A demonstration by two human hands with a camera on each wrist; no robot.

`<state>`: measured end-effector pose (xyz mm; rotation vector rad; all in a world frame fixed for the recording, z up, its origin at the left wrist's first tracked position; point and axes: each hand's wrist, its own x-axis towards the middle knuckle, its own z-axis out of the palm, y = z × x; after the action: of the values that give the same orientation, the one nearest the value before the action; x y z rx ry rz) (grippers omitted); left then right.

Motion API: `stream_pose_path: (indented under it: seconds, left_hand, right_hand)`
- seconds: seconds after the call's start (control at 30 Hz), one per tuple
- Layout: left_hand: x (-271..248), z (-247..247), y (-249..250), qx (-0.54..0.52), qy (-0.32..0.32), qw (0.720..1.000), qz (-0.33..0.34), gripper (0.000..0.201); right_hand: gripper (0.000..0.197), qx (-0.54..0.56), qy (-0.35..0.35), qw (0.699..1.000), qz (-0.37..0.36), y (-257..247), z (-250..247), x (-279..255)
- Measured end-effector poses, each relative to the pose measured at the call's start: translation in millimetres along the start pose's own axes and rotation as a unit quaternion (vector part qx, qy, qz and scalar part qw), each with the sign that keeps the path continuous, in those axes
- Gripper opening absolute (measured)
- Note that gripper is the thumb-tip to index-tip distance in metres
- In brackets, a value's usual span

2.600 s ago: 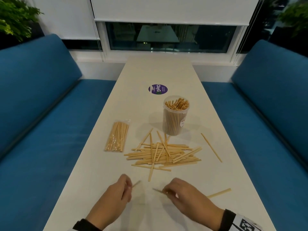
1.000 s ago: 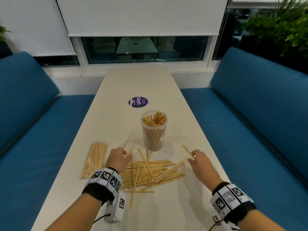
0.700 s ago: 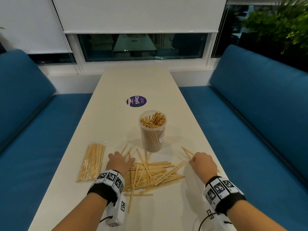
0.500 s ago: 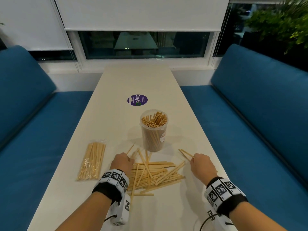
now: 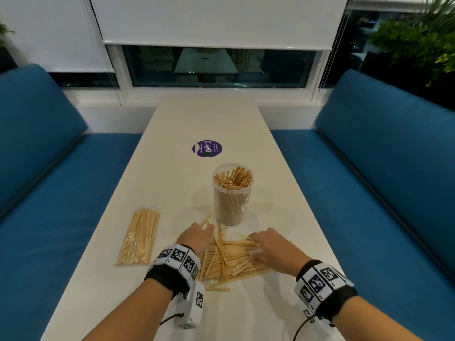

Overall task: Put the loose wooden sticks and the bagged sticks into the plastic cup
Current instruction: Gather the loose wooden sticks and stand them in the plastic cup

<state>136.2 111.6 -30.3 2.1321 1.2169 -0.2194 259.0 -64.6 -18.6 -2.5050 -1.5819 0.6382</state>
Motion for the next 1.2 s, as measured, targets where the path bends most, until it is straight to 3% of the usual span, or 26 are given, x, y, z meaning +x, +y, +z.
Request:
stream_pose_path:
  seconds: [0.1, 0.23, 0.4, 0.5, 0.6, 0.67, 0.83, 1.0, 1.1, 1.2]
  left_hand:
    - [1, 9, 2, 0.043, 0.001, 0.999, -0.008, 0.074]
    - [-2, 16, 8, 0.087, 0.045, 0.995, -0.006, 0.077]
    - [-4, 20, 11, 0.086, 0.067, 0.994, -0.020, 0.053]
    - [-3, 18, 5, 0.083, 0.070, 0.994, -0.003, 0.035]
    - [-4, 16, 0, 0.080, 0.068, 0.994, 0.021, 0.033]
    - [-5, 13, -2, 0.067, 0.060, 0.995, 0.032, 0.033]
    - [-15, -1, -10, -0.004, 0.040, 0.997, 0.063, 0.029]
    - [-32, -27, -15, -0.142, 0.027, 0.985, 0.095, 0.022]
    - [-46, -39, -14, -0.260, 0.032, 0.960, 0.095, 0.023]
    - [-60, -41, -5, -0.386, 0.024, 0.919, 0.074, 0.024]
  right_hand:
    - [0.038, -0.058, 0.021, 0.997, -0.038, 0, 2, 1]
    - [0.029, -0.084, 0.052, 0.993, -0.062, -1, 8, 3]
    - [0.021, -0.084, 0.073, 0.990, -0.084, 1, 20, 4]
    - [0.031, -0.082, 0.072, 0.990, -0.093, 3, 27, 5]
    - [0.038, -0.045, 0.059, 0.993, -0.093, -4, 23, -1]
    - [0.032, -0.067, 0.055, 0.991, -0.102, -5, 22, -5]
    - [0.029, -0.052, 0.077, 0.991, -0.095, -7, 20, -10]
    - [0.007, 0.043, 0.066, 0.997, -0.026, -12, 3, -22]
    - [0.011, 0.124, 0.084, 0.989, 0.001, -24, -9, -25]
    - [0.014, 0.248, 0.107, 0.962, -0.028, -46, -23, -28]
